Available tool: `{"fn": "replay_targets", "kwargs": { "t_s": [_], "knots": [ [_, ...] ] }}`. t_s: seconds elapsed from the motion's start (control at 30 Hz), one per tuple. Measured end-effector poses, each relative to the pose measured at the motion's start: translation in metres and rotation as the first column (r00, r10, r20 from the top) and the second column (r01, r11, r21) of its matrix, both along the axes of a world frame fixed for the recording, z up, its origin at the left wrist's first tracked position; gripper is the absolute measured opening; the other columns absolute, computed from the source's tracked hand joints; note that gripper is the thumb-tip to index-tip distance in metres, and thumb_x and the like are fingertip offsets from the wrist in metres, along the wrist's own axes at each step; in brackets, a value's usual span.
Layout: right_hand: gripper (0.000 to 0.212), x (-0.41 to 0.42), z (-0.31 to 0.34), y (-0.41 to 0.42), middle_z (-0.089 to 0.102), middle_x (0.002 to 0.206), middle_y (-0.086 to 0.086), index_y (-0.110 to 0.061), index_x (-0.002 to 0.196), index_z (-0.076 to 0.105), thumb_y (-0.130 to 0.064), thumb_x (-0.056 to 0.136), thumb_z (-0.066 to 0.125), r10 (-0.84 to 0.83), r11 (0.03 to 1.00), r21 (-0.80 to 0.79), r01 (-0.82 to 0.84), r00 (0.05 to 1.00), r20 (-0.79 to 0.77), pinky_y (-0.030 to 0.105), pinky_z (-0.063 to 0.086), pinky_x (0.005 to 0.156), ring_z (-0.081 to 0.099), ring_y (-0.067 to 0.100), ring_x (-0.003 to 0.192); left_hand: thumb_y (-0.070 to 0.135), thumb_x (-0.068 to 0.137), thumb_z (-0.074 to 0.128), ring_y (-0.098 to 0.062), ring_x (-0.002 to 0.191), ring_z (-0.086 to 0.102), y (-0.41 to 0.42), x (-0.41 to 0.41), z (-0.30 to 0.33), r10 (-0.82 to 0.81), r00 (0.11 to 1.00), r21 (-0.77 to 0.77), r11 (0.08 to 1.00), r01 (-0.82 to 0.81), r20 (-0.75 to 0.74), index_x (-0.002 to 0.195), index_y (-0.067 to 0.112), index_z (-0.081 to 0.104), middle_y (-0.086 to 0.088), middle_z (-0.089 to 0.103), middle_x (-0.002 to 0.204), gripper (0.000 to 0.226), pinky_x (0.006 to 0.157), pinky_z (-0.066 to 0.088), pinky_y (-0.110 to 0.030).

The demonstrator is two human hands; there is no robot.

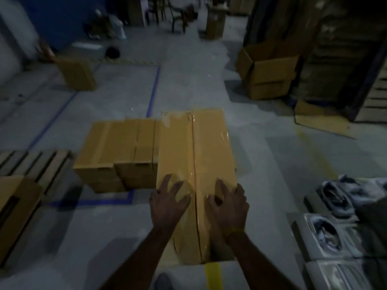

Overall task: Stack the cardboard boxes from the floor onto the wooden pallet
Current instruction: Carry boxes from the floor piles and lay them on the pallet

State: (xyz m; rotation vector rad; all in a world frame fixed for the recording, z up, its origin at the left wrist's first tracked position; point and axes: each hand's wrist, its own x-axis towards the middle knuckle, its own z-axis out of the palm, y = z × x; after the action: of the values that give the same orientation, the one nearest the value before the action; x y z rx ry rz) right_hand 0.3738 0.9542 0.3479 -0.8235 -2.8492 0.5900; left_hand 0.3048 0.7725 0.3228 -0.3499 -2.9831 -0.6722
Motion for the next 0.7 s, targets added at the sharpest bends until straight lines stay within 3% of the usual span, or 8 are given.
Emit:
{"fn": "replay_targets", "kwargs": {
  "t_s": [0.13, 0.47, 0.57, 0.7],
  "knots": [
    [0.074, 0.044, 0.011, -0.050, 0.028, 0.151, 0.012, -0.047, 0.151, 0.030, -0.071, 0.085, 0.051, 0.043, 0.999, -0.007, -0.044, 0.988, -0.146, 0.051, 0.042, 0.106, 0.043, 0.033, 0.130, 0.068, 0.081, 0.057, -0.030, 0.128, 0.050, -0.049, 0.052, 0.025, 0.057, 0.983, 0.038, 0.998, -0.051, -0.175, 0.130, 0.042, 0.058, 0.006, 0.031, 0.157, 0.055, 0.095, 0.049, -0.053],
    [0.077, 0.092, 0.043, -0.181, 0.039, 0.147, 0.017, -0.042, 0.144, 0.046, -0.073, 0.074, 0.053, 0.123, 0.990, -0.030, -0.140, 0.937, -0.327, 0.059, 0.049, 0.090, 0.053, 0.040, 0.120, 0.062, 0.075, 0.066, -0.033, 0.117, 0.057, -0.187, 0.115, 0.066, 0.105, 0.938, 0.100, 0.992, -0.076, -0.329, 0.120, 0.036, 0.067, -0.002, 0.043, 0.152, 0.052, 0.081, 0.052, -0.046],
    [0.075, 0.084, 0.055, -0.226, 0.044, 0.143, 0.019, -0.037, 0.136, 0.060, -0.071, 0.069, 0.055, 0.125, 0.986, -0.051, -0.158, 0.908, -0.400, 0.058, 0.051, 0.087, 0.055, 0.043, 0.117, 0.061, 0.075, 0.067, -0.035, 0.117, 0.057, -0.232, 0.115, 0.079, 0.143, 0.907, 0.101, 0.989, -0.111, -0.397, 0.118, 0.035, 0.071, -0.004, 0.047, 0.150, 0.050, 0.083, 0.052, -0.046],
    [0.075, 0.062, 0.070, -0.298, 0.040, 0.145, 0.019, -0.036, 0.137, 0.059, -0.072, 0.071, 0.051, 0.172, 0.982, 0.000, -0.190, 0.889, -0.423, 0.059, 0.050, 0.088, 0.051, 0.043, 0.122, 0.064, 0.077, 0.063, -0.034, 0.125, 0.053, -0.305, 0.102, 0.090, 0.195, 0.889, 0.099, 0.981, -0.169, -0.415, 0.122, 0.036, 0.068, -0.001, 0.042, 0.154, 0.053, 0.088, 0.052, -0.050]
  ]
}}
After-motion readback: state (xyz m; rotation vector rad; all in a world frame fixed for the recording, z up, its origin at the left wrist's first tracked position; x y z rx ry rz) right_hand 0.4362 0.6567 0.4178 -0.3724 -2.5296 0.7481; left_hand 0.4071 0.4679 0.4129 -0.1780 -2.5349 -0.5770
